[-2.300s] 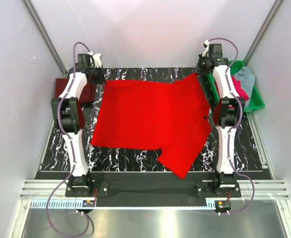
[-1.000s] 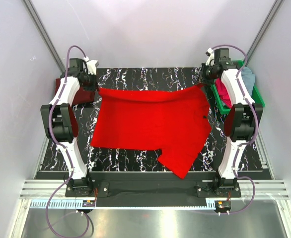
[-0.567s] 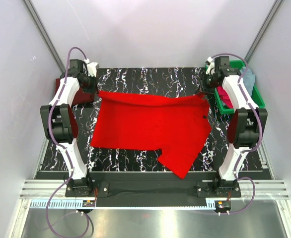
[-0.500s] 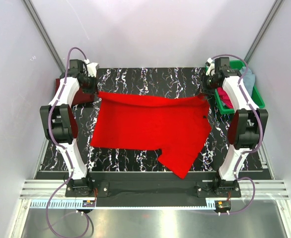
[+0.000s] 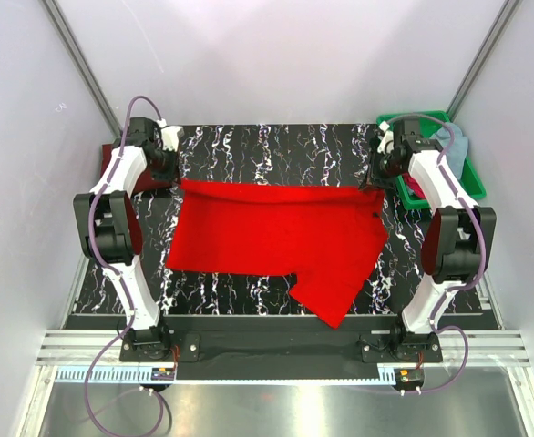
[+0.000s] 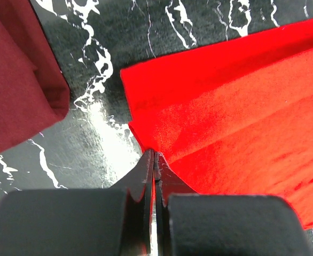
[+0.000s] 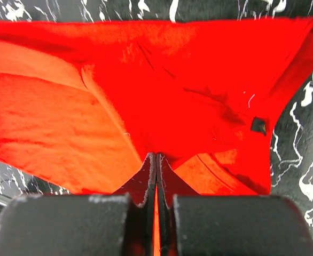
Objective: Fold and stack the t-shirts
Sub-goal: Fold the tshirt
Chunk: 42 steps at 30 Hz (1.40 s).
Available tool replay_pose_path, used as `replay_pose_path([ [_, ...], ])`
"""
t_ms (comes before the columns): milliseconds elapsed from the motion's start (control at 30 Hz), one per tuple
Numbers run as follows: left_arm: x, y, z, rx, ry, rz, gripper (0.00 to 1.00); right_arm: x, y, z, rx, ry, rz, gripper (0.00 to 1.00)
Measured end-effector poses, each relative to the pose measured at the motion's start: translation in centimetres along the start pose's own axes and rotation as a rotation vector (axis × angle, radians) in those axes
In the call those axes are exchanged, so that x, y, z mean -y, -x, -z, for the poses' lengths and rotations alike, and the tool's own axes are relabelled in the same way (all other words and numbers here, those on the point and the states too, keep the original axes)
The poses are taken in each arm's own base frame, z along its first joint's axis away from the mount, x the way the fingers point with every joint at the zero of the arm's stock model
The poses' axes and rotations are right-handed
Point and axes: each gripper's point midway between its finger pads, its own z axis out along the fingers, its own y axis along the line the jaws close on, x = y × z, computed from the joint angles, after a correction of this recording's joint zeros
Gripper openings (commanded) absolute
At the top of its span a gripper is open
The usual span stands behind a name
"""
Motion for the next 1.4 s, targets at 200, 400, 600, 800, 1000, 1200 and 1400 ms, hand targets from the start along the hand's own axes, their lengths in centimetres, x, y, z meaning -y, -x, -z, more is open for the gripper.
replay_pose_path([
  [200, -0.2, -0.7, -0.2, -0.022, 0.008, 0.008, 0.00, 0.7, -2.2, -0.7, -0.045, -0.010, -0.009, 0.00],
  [400, -0.2, -1.3, -0.1, -0.043, 0.014, 0.015, 0.00, 1.8, -4.5, -1.7, -0.100, -0.031, -0.013, 0.00],
  [600, -0.3, -2.3, -0.7, -0.083, 0.008, 0.030, 0.00, 2.5, -5.0, -1.8, -0.111, -0.043, -0.015, 0.00],
  [800, -0.5, -3.6, -1.4, -0.130, 0.000, 0.051, 0.00, 3.3, -4.8, -1.6, -0.101, -0.057, -0.027, 0.00],
  [1000, -0.3, -4.5, -1.5, -0.157, -0.006, 0.061, 0.01, 3.4, -4.7, -1.6, -0.099, -0.057, -0.026, 0.00],
  [1200, -0.3, -5.2, -1.6, -0.184, -0.008, 0.075, 0.13, 3.2, -4.9, -1.7, -0.106, -0.050, -0.034, 0.40],
  [1400, -0.4, -5.7, -1.7, -0.206, 0.000, 0.085, 0.22, 3.0, -4.8, -1.1, -0.095, -0.047, -0.029, 0.47],
])
